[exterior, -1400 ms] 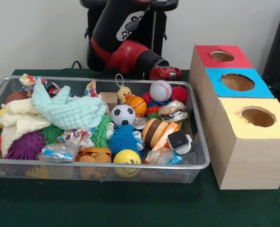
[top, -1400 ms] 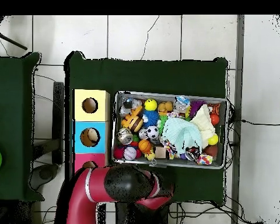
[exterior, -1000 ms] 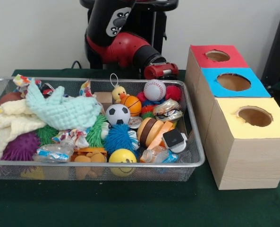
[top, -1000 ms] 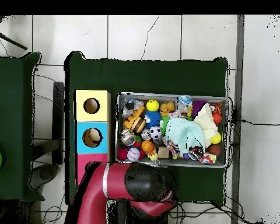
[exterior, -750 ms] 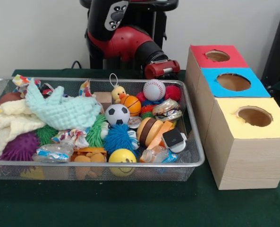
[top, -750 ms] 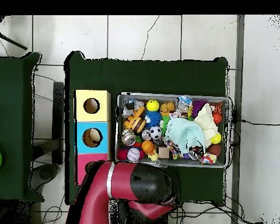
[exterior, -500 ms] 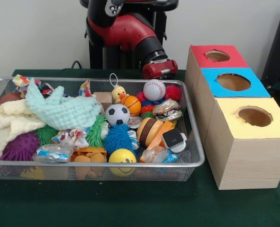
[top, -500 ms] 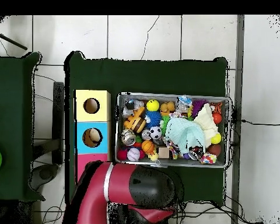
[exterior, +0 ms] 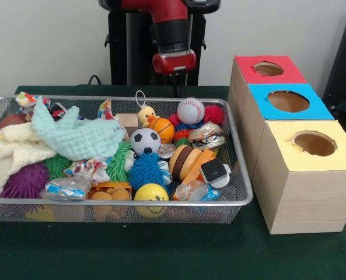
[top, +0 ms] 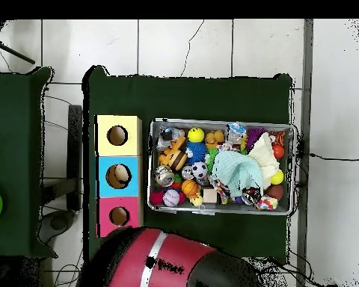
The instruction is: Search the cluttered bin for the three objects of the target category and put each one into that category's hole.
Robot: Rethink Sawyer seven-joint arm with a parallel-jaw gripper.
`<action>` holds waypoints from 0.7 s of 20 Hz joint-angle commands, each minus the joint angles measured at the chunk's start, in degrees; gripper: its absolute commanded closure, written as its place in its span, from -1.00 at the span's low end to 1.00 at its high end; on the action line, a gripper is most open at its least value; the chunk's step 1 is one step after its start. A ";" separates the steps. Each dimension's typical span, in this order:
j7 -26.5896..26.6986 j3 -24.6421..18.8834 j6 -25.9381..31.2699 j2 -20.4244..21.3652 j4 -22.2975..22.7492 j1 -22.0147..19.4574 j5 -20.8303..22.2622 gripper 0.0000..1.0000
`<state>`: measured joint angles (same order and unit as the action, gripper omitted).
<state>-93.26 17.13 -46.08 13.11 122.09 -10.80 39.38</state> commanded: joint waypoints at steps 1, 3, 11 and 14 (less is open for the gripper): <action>-12.39 -11.43 27.07 25.02 12.77 -7.33 -0.50 1.00; -9.92 -11.72 33.13 31.52 17.84 -12.66 0.82 1.00; -4.83 -20.47 55.46 42.07 20.02 -13.29 -13.46 1.00; -4.27 -20.46 59.03 40.72 17.63 -12.50 -14.63 1.00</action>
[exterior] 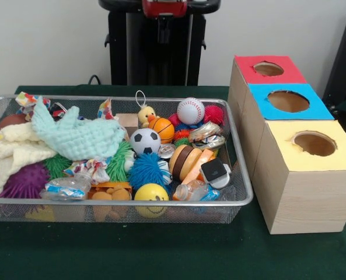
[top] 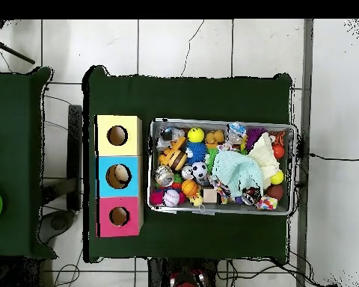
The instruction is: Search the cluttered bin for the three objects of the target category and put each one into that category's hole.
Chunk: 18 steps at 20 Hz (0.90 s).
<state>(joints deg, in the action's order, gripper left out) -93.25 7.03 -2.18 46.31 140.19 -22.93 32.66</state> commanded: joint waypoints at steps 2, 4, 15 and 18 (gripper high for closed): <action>-4.32 -10.54 15.39 5.35 -2.49 -0.08 -7.55 1.00; -4.26 -11.13 15.30 2.78 -4.56 -0.10 -6.98 1.00; -3.69 -12.09 17.06 -3.51 -14.10 3.30 -6.14 1.00; -2.70 -12.95 19.76 -3.99 -16.37 3.75 -6.72 1.00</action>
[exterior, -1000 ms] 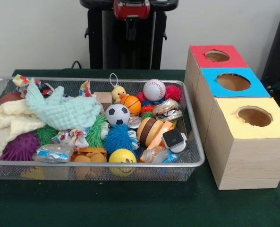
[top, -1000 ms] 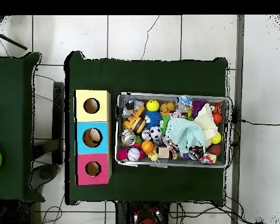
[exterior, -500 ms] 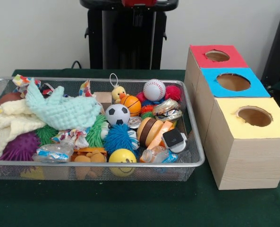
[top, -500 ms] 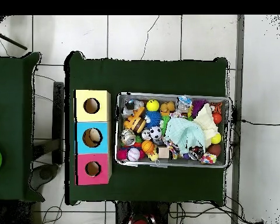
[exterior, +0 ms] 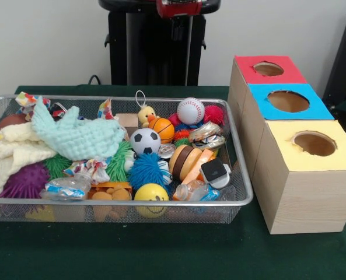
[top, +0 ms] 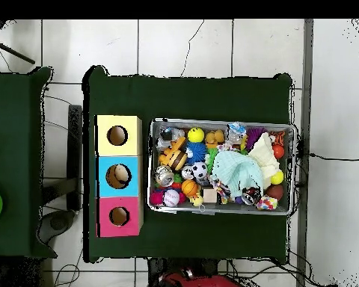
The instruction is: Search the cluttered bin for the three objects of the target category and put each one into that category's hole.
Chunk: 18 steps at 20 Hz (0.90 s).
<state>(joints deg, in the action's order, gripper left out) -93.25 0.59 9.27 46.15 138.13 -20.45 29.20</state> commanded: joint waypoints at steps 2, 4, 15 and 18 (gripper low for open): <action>-2.27 -6.93 9.83 -4.59 -16.12 1.68 -3.55 1.00; -2.22 -7.43 11.12 -5.74 -17.99 2.09 -3.87 1.00; -1.27 -10.40 21.33 -11.07 -28.65 4.14 -7.12 1.00; 0.00 -11.33 23.61 -12.90 -31.91 4.30 -7.14 1.00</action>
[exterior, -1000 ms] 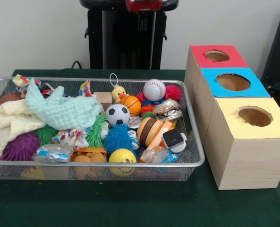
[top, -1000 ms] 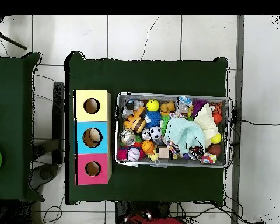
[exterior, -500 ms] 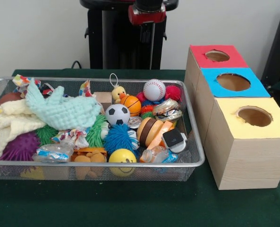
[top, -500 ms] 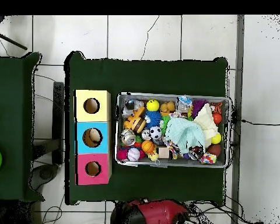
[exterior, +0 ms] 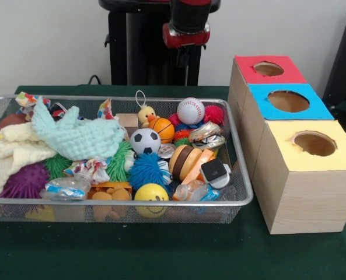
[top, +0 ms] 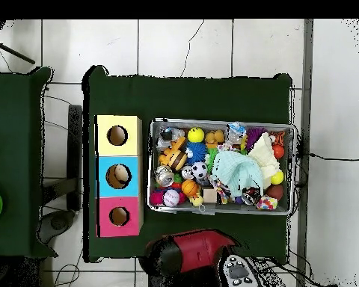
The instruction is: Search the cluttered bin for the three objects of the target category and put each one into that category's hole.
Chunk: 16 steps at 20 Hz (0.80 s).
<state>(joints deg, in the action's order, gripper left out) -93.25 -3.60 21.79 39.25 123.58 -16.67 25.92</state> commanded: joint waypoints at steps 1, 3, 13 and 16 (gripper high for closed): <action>0.11 -7.41 11.79 -6.77 -18.38 0.52 -4.02 1.00; 0.21 -8.06 12.94 -8.66 -20.94 0.68 -4.35 1.00; -1.15 -10.59 11.42 -11.49 -23.43 2.16 -3.36 1.00; -2.61 -11.51 8.73 -10.67 -21.78 3.24 -3.09 1.00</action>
<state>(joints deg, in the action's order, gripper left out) -93.25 -8.53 32.12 30.55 107.76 -14.85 24.47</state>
